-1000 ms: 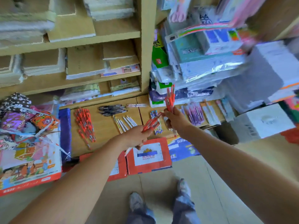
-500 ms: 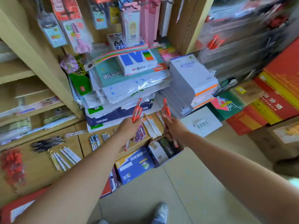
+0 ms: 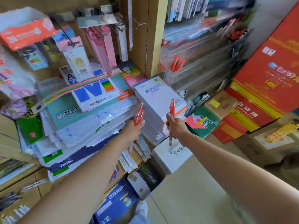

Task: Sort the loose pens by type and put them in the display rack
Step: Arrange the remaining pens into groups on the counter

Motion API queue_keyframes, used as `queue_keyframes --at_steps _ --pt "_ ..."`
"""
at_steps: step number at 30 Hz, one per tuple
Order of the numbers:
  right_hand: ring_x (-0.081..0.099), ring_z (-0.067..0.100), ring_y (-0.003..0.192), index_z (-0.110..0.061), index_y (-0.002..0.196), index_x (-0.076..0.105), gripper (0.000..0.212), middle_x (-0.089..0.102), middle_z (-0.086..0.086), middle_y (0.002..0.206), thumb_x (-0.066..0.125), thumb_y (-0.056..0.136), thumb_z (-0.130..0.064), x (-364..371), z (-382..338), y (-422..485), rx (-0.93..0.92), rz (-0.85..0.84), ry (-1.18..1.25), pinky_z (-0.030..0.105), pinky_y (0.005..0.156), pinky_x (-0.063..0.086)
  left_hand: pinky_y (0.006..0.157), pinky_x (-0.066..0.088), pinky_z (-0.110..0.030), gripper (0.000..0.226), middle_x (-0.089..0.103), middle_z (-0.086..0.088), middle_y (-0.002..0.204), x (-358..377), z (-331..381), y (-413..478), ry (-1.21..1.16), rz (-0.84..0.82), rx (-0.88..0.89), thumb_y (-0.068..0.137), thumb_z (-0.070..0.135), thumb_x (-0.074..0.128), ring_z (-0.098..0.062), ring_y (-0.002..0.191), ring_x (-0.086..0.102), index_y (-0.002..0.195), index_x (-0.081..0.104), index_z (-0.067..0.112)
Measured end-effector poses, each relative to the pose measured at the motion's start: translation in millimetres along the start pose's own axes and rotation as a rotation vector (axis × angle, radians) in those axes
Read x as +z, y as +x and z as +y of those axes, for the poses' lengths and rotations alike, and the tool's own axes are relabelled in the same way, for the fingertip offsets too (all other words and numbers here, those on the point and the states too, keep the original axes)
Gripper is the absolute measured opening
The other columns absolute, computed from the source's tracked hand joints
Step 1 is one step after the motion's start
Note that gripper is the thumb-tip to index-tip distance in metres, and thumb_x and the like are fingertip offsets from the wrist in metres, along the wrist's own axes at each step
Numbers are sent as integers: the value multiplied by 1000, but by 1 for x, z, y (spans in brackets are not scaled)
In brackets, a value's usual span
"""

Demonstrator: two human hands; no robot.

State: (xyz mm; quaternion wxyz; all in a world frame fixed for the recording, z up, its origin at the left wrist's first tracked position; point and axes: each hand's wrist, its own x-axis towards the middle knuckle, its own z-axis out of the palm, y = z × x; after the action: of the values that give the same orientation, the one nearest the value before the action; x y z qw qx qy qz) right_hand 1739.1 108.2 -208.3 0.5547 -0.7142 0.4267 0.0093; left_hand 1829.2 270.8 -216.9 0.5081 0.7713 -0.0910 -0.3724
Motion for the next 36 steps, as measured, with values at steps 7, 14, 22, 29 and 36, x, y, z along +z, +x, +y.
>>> queue_keyframes --at_steps 7,14,22,29,36 --pt "40 14 38 -11 73 51 36 45 10 58 46 101 -34 -46 -25 77 7 -48 159 19 39 32 44 31 -23 28 32 -2 58 34 56 73 1 -46 -5 100 35 45 -16 46 28 81 43 15" --pt "60 16 50 1 95 62 24 60 11 65 55 97 -21 -108 -51 169 -51 -142 128 24 54 56 44 37 -24 22 39 -2 65 82 103 145 -46 28 -45 100 36 45 -14 50 33 94 50 15" --pt "72 26 66 -7 86 65 11 72 14 78 61 92 -16 -166 -102 276 -217 -95 45 45 76 59 47 37 -26 25 37 -5 66 144 147 203 -156 216 -122 100 37 43 -17 51 34 104 47 13" --pt "72 23 76 -5 87 71 19 74 10 82 67 88 -24 -154 -136 325 -278 -56 27 41 81 58 51 41 -26 27 41 -3 66 146 165 220 -156 308 -155 100 41 43 -17 54 38 104 50 15" --pt "70 25 80 -12 83 70 11 73 11 86 72 84 -23 -137 -137 341 -300 29 -97 42 83 56 52 42 -27 24 42 -3 67 138 163 228 -160 345 -165 100 40 42 -16 55 40 102 47 17"
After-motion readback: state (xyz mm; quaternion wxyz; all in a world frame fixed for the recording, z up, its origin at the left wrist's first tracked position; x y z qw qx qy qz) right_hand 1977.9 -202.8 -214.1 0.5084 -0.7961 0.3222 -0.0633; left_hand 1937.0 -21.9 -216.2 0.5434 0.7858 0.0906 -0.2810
